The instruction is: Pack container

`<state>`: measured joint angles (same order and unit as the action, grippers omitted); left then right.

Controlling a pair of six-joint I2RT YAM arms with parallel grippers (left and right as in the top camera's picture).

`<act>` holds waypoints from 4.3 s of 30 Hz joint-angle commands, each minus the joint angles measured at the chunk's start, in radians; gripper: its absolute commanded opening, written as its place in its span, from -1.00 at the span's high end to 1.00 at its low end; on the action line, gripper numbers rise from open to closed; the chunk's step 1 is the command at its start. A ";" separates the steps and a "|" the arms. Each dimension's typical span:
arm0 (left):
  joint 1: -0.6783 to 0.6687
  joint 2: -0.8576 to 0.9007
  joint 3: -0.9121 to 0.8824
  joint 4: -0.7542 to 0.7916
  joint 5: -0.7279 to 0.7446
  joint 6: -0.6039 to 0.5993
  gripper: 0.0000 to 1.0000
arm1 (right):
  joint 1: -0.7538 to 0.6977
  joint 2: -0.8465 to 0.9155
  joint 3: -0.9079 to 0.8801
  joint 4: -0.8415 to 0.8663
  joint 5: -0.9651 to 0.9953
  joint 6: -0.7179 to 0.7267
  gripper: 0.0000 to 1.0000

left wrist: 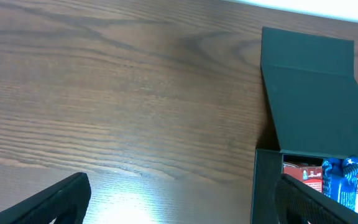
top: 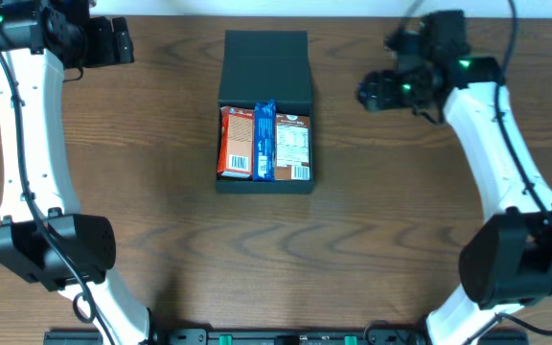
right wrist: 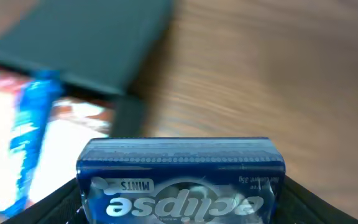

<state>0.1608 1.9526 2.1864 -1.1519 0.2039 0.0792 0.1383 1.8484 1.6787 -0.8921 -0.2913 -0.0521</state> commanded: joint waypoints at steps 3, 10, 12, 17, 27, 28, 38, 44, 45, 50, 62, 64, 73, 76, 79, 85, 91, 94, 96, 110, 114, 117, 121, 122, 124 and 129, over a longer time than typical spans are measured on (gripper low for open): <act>0.002 0.011 0.000 -0.003 0.007 0.003 -0.91 | 0.135 0.003 0.071 -0.064 -0.087 -0.275 0.22; 0.002 0.011 0.000 -0.003 0.007 0.003 -0.90 | 0.285 0.003 0.076 -0.160 -0.068 -0.601 0.17; 0.002 0.011 0.000 -0.003 0.007 0.003 -0.90 | 0.311 0.003 0.076 -0.164 -0.045 -0.659 0.14; 0.002 0.011 0.000 -0.040 0.007 0.003 -0.90 | 0.342 0.045 0.075 -0.163 -0.022 -0.788 0.10; 0.002 0.011 0.000 -0.076 0.003 0.003 -0.91 | 0.341 0.199 0.075 -0.180 0.055 -0.888 0.06; 0.002 0.011 0.000 -0.077 0.003 0.003 -0.90 | 0.341 0.201 0.075 -0.183 0.055 -0.888 0.03; 0.002 0.011 0.000 -0.078 0.003 0.003 -0.91 | 0.340 0.203 0.075 -0.200 0.101 -0.944 -0.99; 0.002 0.011 0.000 -0.069 0.008 0.002 -0.90 | 0.340 0.193 0.121 -0.158 0.155 -0.898 -0.98; 0.002 0.011 0.000 -0.063 0.012 0.002 -0.90 | 0.336 0.190 0.142 -0.141 0.171 -0.856 -0.99; -0.016 0.025 0.000 0.010 0.042 -0.009 -0.95 | 0.248 0.188 0.219 0.019 0.151 -0.553 -0.94; -0.095 0.380 0.000 0.211 0.325 -0.275 0.89 | 0.030 0.376 0.210 0.264 -0.308 -0.039 0.97; -0.107 0.417 0.000 0.217 0.324 -0.306 0.88 | 0.021 0.406 0.210 0.265 -0.316 -0.004 0.98; -0.171 0.510 0.000 0.268 0.349 -0.429 0.88 | 0.009 0.535 0.210 0.294 -0.357 0.072 0.97; -0.174 0.524 0.000 0.279 0.353 -0.470 0.88 | 0.004 0.559 0.210 0.302 -0.357 0.082 0.97; -0.176 0.530 0.000 0.301 0.382 -0.513 0.88 | -0.009 0.585 0.210 0.307 -0.349 0.092 0.97; -0.185 0.530 0.000 0.319 0.389 -0.540 0.89 | -0.025 0.615 0.210 0.365 -0.458 0.108 0.97; -0.187 0.530 0.000 0.344 0.392 -0.573 0.88 | -0.024 0.629 0.210 0.452 -0.550 0.119 0.97; -0.187 0.530 0.000 0.356 0.392 -0.586 0.88 | -0.023 0.639 0.210 0.490 -0.609 0.130 0.97; -0.187 0.530 0.000 0.356 0.391 -0.586 0.88 | -0.023 0.650 0.210 0.500 -0.610 0.163 0.98; -0.185 0.628 0.000 0.387 0.462 -0.697 0.88 | -0.019 0.666 0.210 0.504 -0.606 0.209 0.97; -0.188 0.646 0.000 0.419 0.503 -0.712 0.88 | -0.011 0.668 0.210 0.508 -0.607 0.209 0.98; -0.188 0.660 0.000 0.456 0.542 -0.715 0.88 | -0.003 0.674 0.210 0.520 -0.628 0.209 0.97; -0.188 0.662 0.000 0.532 0.590 -0.715 0.88 | 0.005 0.674 0.210 0.561 -0.670 0.210 0.97; -0.188 0.662 0.000 0.558 0.614 -0.715 0.88 | 0.005 0.674 0.210 0.574 -0.683 0.214 0.98; -0.188 0.662 0.001 0.596 0.641 -0.715 0.88 | 0.005 0.674 0.210 0.600 -0.713 0.217 0.97; -0.187 0.662 0.001 0.639 0.713 -0.693 0.88 | -0.001 0.674 0.210 0.642 -0.780 0.231 0.97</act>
<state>-0.0147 2.5919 2.1830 -0.5251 0.8211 -0.6308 0.1272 2.5130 1.8835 -0.2718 -0.9577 0.1665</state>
